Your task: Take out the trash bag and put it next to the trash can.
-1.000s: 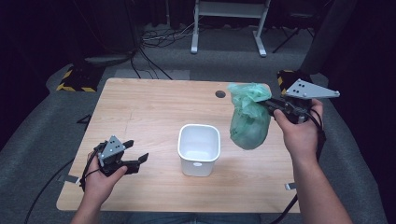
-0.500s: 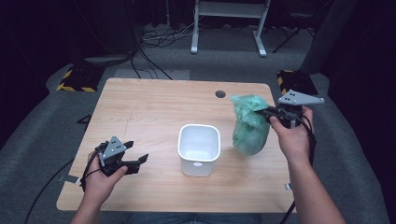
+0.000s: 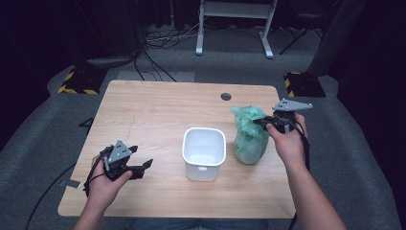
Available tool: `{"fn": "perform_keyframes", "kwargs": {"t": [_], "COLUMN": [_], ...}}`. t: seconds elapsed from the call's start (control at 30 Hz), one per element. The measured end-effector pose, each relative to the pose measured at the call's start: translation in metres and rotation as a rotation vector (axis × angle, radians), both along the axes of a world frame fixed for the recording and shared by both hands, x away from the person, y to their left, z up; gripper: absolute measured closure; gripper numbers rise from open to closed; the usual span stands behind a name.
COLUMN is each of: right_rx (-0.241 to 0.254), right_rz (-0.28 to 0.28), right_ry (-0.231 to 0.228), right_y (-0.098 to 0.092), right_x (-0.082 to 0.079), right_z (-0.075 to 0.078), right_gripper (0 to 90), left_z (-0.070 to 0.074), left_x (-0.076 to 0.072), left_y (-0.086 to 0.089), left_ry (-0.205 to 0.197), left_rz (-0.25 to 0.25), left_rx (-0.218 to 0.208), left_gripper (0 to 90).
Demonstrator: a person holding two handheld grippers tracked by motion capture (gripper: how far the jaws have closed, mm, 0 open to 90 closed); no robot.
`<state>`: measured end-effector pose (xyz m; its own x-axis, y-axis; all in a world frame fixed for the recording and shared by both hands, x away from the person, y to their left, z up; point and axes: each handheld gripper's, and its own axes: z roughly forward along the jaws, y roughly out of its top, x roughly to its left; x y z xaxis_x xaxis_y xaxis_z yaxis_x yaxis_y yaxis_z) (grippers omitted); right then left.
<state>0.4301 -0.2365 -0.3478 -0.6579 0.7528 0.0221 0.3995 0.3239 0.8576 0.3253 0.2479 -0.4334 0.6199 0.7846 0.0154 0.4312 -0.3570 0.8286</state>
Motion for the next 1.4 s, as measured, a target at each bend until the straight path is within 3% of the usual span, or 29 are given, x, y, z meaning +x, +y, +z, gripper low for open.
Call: {"fn": "perform_keyframes", "kwargs": {"t": [0.1, 0.2, 0.4, 0.63, 0.9, 1.4], "right_rx": [0.011, 0.024, 0.029, 0.030, 0.014, -0.029], "right_rz": [-0.020, -0.067, -0.095, -0.106, -0.124, -0.182], "right_ry": [-0.004, -0.030, -0.053, -0.068, -0.067, -0.015], "right_y": [-0.002, -0.005, -0.010, -0.018, -0.035, -0.077], "right_x": [0.005, 0.005, -0.003, -0.014, -0.030, -0.060], "right_z": [-0.005, -0.004, 0.001, 0.006, 0.002, -0.034], "right_gripper": [75.4, 56.8, 42.5, 39.6, 37.6, 34.3], "left_z": [0.000, 0.000, -0.001, -0.002, -0.001, -0.012], "left_x": [0.000, 0.000, 0.000, 0.001, 0.000, -0.003], "left_y": [0.000, 0.000, -0.003, -0.002, 0.003, 0.020], "left_ry": [0.003, 0.008, 0.011, 0.013, 0.004, 0.027], "left_rz": [0.000, 0.000, -0.005, -0.003, 0.010, 0.056], "left_rx": [-0.003, -0.004, 0.005, 0.009, 0.011, 0.034], "left_gripper": [25.1, 25.1, 25.1, 25.1, 25.0, 23.9]}}
